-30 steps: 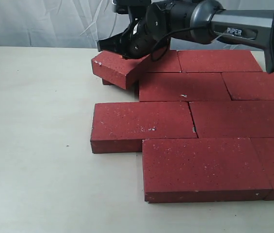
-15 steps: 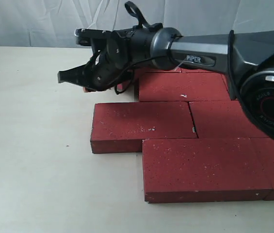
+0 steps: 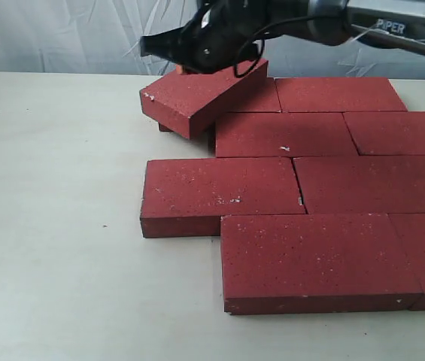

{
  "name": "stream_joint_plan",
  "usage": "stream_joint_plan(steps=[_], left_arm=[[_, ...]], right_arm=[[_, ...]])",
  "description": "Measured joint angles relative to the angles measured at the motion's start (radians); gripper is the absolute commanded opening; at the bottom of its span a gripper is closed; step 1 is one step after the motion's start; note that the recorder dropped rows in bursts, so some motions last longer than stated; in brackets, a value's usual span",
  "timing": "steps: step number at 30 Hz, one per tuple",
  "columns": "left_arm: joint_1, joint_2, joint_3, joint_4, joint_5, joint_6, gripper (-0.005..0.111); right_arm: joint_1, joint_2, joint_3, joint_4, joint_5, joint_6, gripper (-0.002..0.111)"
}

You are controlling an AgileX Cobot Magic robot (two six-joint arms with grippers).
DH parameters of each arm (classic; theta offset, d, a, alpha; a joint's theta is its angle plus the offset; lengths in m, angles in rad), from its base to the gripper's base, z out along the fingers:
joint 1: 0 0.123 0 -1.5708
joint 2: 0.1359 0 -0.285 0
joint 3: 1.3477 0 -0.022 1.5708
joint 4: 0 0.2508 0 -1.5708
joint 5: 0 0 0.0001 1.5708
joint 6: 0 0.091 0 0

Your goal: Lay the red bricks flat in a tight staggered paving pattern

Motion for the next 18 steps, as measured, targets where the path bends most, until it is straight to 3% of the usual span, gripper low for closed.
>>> stream_joint_plan(steps=[10,18], left_arm=[[0.0,0.074,0.035,-0.013,-0.043,-0.038,0.0],[-0.006,0.318,0.035,-0.118,-0.076,-0.032,0.0]], right_arm=[[-0.23,0.0,0.0,0.013,0.058,-0.004,-0.001],[-0.37,0.025,-0.017,0.018,-0.044,-0.067,-0.001]])
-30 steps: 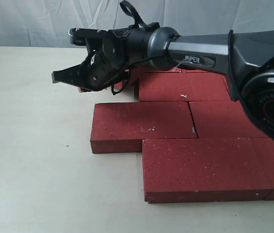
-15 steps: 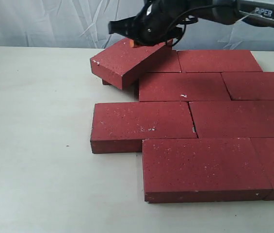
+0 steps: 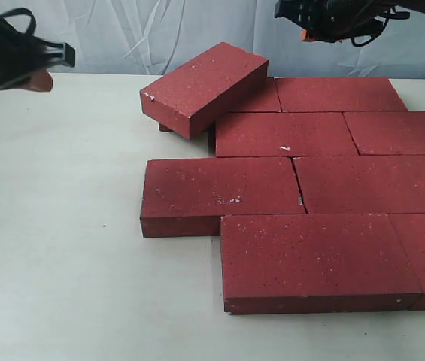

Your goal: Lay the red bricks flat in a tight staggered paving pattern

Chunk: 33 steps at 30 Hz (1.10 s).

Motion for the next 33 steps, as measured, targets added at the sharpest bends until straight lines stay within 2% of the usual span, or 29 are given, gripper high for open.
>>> stream_joint_plan(steps=[4,6,12,22,33], left_arm=[[-0.033,0.111,0.002,-0.015,-0.051,0.009,0.0],[-0.049,0.199,-0.029,-0.043,-0.088,0.009,0.0],[-0.051,0.368,-0.136,-0.21,-0.166,0.011,0.0],[-0.052,0.476,-0.217,-0.395,-0.186,0.032,0.0],[-0.096,0.54,-0.235,-0.579,-0.263,0.118,0.0]], right_arm=[[-0.009,0.083,-0.107,0.0,0.01,-0.023,-0.001],[-0.009,0.164,-0.225,0.0,0.04,-0.043,-0.001],[-0.009,0.358,-0.516,0.002,0.079,-0.049,-0.001],[-0.009,0.504,-0.645,0.083,0.068,-0.057,-0.001],[-0.041,0.552,-0.676,0.362,0.057,-0.165,-0.001]])
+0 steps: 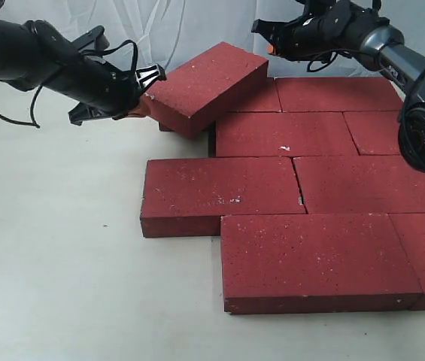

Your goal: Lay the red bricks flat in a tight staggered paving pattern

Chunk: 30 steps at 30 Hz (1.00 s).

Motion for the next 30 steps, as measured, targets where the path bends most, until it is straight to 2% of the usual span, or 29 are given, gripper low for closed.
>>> stream_joint_plan(steps=[9,22,30], left_arm=[[-0.006,0.045,0.0,-0.11,-0.049,0.0,0.0],[-0.025,0.051,0.0,-0.131,-0.16,0.0,0.0],[-0.022,0.051,0.0,-0.102,-0.216,0.0,0.0]], right_arm=[[-0.022,0.0,0.0,0.087,0.036,-0.124,-0.001],[-0.019,0.027,0.0,0.209,0.119,-0.254,-0.001],[-0.032,0.004,-0.001,0.205,0.282,-0.313,-0.001]])
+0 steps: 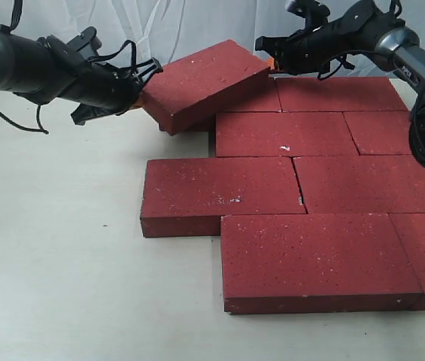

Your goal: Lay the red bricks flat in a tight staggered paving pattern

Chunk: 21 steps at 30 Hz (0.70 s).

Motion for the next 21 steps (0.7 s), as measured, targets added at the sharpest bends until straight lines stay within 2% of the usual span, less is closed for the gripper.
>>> stream_joint_plan(steps=[8,15,21], left_arm=[[0.045,0.0,0.0,0.048,0.003,0.0,0.0],[0.121,-0.005,0.0,0.05,0.165,0.025,0.0],[0.168,-0.069,0.0,0.136,0.278,0.053,0.0]], right_arm=[[-0.002,-0.088,0.0,-0.047,0.222,-0.004,-0.001],[0.011,-0.141,0.0,-0.031,0.377,-0.012,-0.001],[0.023,-0.16,0.0,-0.039,0.391,-0.014,-0.001]])
